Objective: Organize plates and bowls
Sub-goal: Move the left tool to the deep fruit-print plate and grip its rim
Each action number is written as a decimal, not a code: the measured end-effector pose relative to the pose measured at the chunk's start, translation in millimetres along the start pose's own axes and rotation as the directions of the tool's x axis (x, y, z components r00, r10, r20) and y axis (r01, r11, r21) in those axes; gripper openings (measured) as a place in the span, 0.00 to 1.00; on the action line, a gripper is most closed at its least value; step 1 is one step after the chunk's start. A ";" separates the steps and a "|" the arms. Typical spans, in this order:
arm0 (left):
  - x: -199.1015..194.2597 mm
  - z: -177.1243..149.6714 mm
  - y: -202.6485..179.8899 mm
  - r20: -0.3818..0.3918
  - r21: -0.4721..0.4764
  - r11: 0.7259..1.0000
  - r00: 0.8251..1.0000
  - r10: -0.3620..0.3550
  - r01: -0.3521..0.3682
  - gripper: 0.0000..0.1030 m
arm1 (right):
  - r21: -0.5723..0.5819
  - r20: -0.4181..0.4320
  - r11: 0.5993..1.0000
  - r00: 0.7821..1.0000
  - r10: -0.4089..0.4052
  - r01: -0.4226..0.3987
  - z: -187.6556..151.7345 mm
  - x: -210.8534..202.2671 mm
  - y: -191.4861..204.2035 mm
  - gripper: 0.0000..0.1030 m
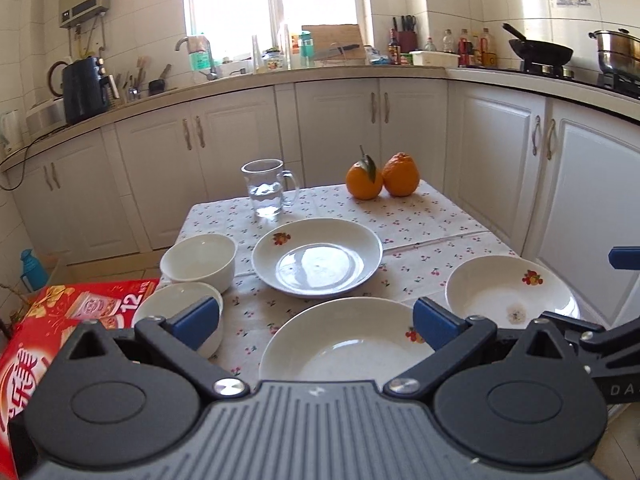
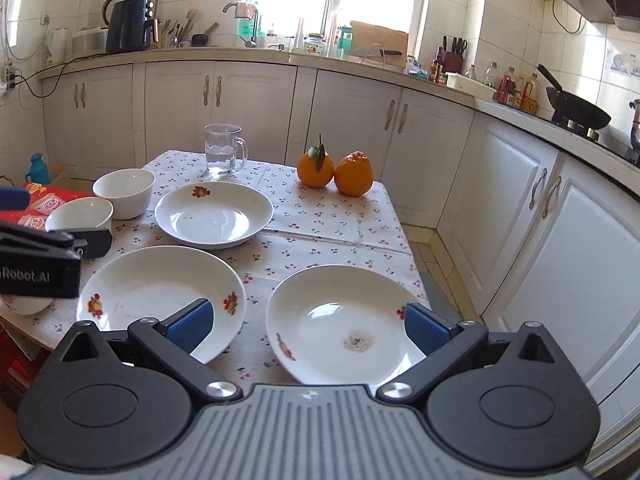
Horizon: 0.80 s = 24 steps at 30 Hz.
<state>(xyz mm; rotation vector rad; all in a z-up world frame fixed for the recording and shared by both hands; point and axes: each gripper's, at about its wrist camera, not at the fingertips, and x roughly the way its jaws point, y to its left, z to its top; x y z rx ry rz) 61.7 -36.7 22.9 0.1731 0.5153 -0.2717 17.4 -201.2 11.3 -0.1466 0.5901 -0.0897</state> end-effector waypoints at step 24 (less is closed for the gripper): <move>178.7 29.6 -115.1 -0.391 0.219 0.845 0.837 -0.383 0.489 0.97 | -0.008 -0.164 0.972 0.959 0.231 -0.235 -87.5 95.5 -93.0 1.00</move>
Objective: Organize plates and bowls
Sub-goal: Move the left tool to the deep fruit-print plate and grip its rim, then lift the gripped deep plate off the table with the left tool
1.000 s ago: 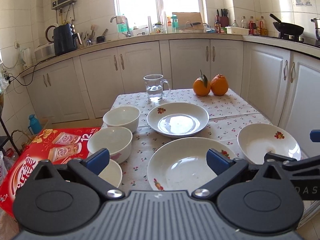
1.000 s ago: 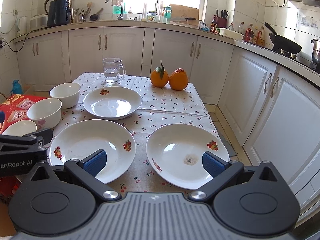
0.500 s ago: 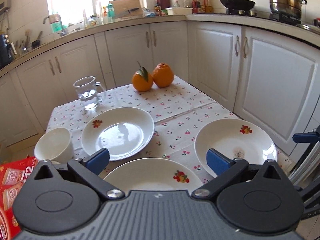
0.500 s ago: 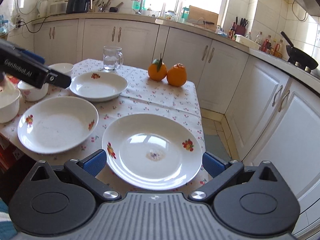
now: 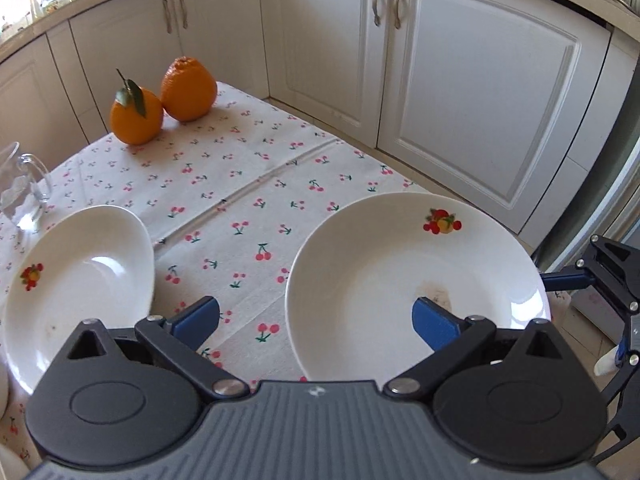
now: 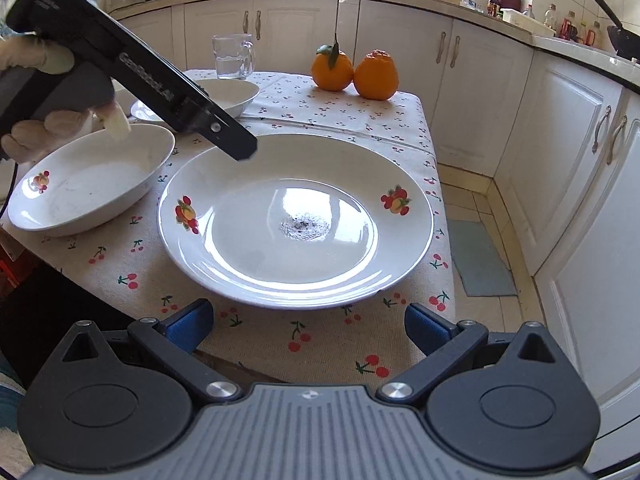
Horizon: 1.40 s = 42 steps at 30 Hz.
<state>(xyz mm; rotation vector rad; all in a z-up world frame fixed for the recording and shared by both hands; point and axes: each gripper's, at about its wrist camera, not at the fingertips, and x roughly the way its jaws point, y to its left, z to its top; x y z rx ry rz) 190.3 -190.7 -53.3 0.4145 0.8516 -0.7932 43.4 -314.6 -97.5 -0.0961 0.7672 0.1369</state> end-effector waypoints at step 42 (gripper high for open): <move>75.2 63.0 46.7 -0.075 0.011 0.989 0.986 -0.146 0.148 0.60 | -0.053 -0.008 0.994 0.995 0.097 -0.098 49.3 49.1 -38.9 0.90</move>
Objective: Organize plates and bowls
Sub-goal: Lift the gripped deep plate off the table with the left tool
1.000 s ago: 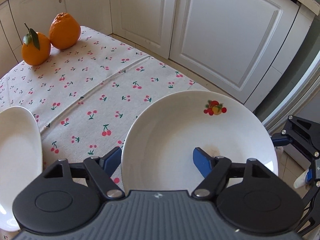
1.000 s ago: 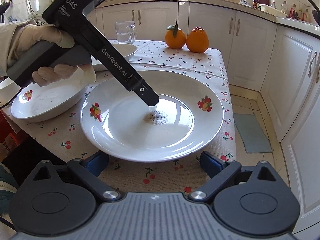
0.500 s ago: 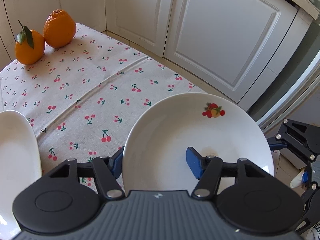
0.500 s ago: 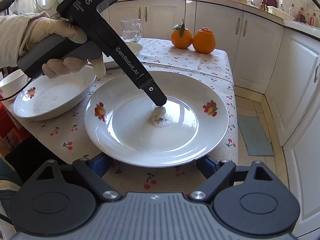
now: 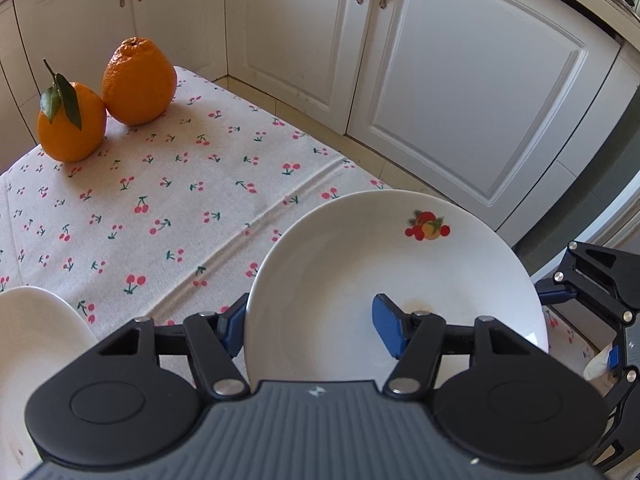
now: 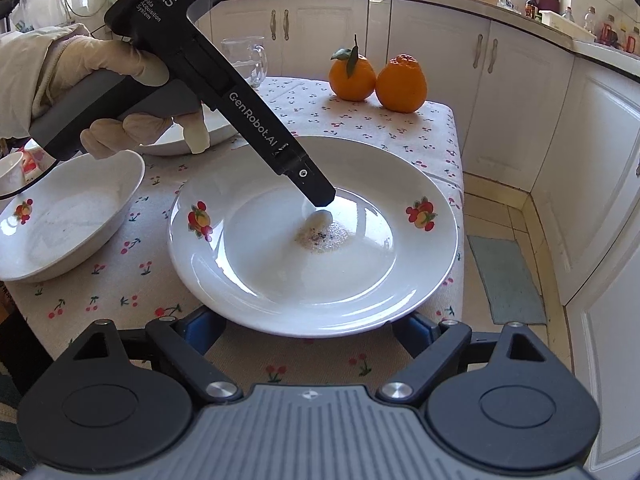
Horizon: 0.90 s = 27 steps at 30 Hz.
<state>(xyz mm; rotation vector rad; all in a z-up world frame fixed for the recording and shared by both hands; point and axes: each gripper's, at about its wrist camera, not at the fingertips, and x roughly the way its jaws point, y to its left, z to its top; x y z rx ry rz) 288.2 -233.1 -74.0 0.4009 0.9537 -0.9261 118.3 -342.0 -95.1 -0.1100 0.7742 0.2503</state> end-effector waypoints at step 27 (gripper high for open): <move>15.2 16.6 11.1 0.046 -0.015 1.000 0.999 0.022 -0.021 0.83 | -0.007 0.004 0.999 0.999 -0.039 0.039 19.0 22.0 -18.3 0.95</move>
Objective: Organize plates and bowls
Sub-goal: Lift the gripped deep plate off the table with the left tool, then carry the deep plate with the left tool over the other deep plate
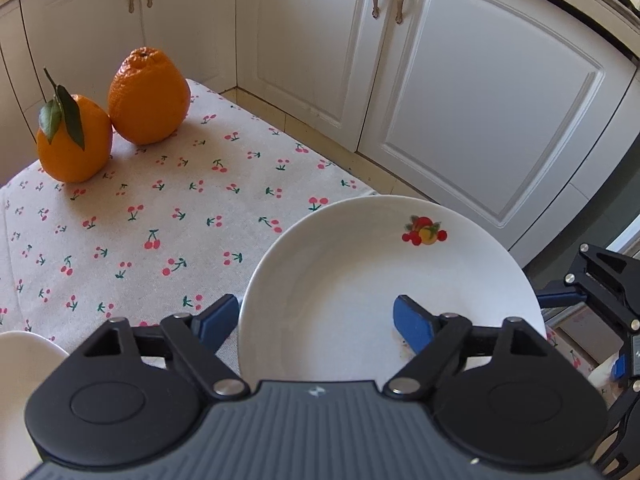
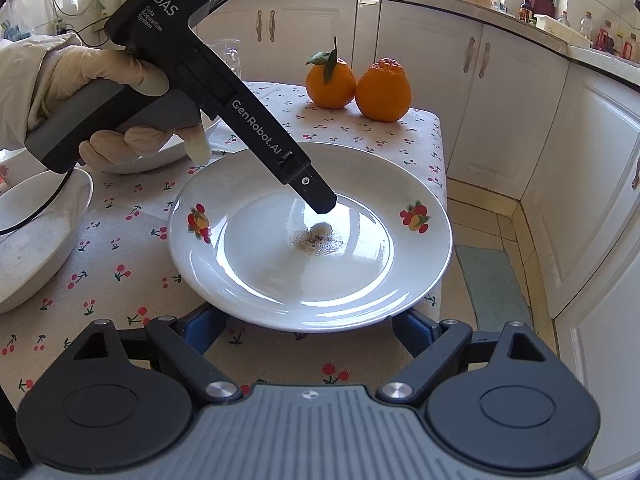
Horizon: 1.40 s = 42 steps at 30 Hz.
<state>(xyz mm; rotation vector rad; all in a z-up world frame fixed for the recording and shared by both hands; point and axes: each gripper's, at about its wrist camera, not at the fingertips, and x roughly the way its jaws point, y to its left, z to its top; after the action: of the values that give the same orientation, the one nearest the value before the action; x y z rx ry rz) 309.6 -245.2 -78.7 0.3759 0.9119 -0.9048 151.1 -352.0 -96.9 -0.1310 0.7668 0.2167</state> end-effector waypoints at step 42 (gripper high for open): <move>-204.4 -221.1 -25.4 0.075 -0.352 0.853 0.897 0.436 -0.385 0.88 | -0.141 0.065 0.976 0.982 0.179 -0.168 -27.3 -59.9 140.5 1.00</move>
<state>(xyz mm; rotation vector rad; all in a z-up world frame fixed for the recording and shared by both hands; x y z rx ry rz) 115.5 -17.0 -39.9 0.1967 0.7817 -0.3674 56.9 -229.8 -79.9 -0.1826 0.6861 0.4380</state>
